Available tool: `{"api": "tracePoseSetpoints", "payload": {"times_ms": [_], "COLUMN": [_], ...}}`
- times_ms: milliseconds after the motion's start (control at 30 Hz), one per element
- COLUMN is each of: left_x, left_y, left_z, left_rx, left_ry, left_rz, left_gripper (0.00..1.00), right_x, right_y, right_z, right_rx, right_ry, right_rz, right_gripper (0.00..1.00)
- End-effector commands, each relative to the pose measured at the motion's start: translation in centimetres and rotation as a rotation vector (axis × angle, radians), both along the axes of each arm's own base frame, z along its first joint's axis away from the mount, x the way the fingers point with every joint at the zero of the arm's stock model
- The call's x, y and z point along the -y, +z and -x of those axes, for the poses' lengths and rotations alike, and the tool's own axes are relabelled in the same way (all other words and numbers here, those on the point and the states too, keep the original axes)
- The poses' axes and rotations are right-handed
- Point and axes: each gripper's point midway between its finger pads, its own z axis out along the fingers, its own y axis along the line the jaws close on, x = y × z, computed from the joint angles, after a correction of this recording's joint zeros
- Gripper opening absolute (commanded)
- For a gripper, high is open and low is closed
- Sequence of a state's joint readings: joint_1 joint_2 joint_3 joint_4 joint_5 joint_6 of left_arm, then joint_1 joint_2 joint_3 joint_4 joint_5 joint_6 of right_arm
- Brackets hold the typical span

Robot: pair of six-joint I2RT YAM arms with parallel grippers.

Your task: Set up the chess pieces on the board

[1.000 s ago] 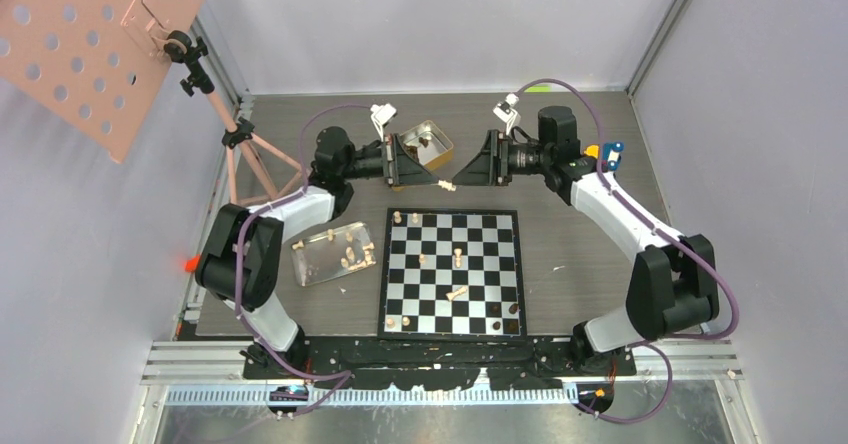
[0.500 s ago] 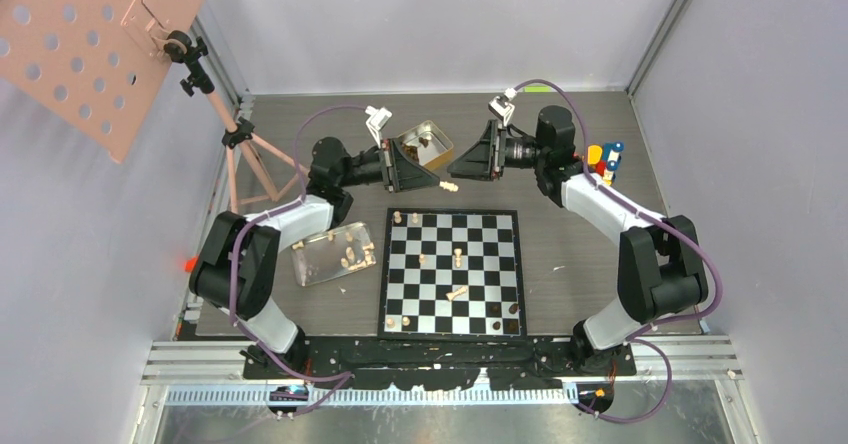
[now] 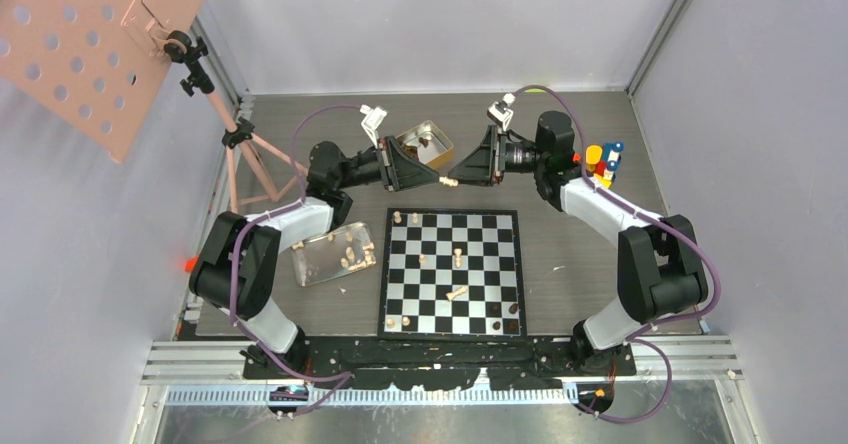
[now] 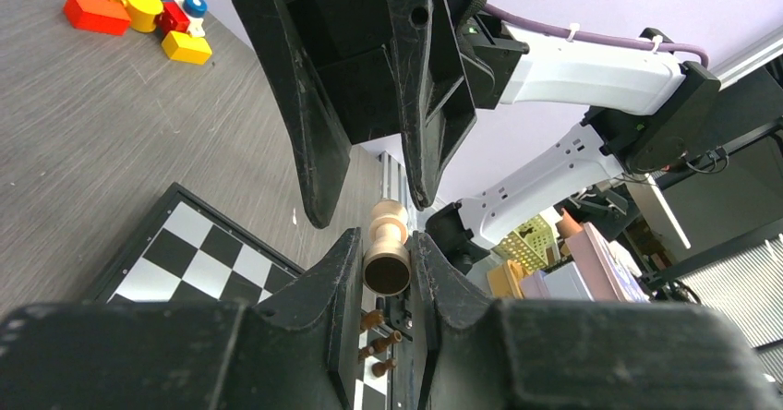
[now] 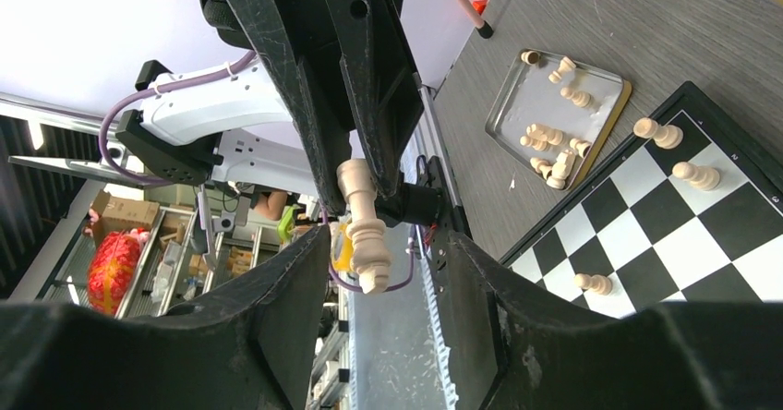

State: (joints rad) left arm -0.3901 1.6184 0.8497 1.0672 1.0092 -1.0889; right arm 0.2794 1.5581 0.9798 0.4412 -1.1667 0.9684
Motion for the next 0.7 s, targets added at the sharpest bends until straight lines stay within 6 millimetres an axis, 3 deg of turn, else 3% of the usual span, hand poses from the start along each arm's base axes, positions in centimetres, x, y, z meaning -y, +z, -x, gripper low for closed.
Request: {"api": "tracePoseSetpoints", "payload": {"times_ms": [0, 500, 667], "left_x": [-0.3, -0.5, -0.8], "left_y": [2.1, 1.1, 0.8], "left_z": [0.2, -0.4, -0.3], "left_rx": [0.116, 0.148, 0.155], "left_ry": [0.029, 0.073, 0.084], "left_rz": [0.045, 0.029, 0.019], "left_gripper": [0.00, 0.01, 0.02], "right_x": [-0.2, -0.7, -0.6], "right_y": [1.4, 2.2, 2.1], "right_z": [0.8, 1.8, 1.8], "right_rx": [0.073, 0.087, 0.095], "right_ry": [0.033, 0.072, 0.075], "right_rz": [-0.023, -0.032, -0.019], "right_gripper": [0.54, 0.36, 0.23]}}
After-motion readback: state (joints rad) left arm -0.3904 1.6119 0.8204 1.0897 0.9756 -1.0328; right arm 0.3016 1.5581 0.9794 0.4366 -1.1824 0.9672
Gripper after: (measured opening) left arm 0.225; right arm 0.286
